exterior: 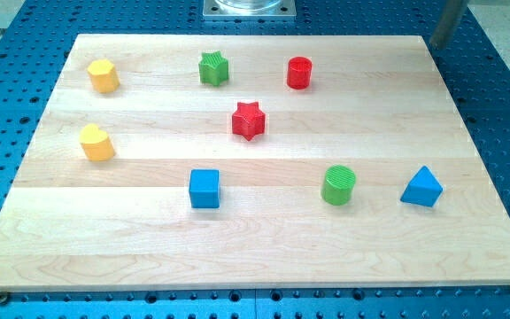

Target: Place the heart top left to red star

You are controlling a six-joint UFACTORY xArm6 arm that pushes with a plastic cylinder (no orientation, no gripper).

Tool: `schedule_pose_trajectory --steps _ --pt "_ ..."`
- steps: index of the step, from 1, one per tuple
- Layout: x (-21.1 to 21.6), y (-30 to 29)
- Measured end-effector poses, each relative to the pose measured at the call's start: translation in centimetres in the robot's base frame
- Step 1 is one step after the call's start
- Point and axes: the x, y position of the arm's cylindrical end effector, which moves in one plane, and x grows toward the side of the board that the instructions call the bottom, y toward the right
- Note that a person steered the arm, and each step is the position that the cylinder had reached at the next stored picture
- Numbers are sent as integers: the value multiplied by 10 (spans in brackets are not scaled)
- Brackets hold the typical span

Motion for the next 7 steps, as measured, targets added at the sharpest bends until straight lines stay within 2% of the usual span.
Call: schedule_pose_trajectory --steps 1,3,4,6,7 --pt "68 -58" --pt "272 -227" --pt "283 -254" --pt "244 -307" --pt "224 -401"
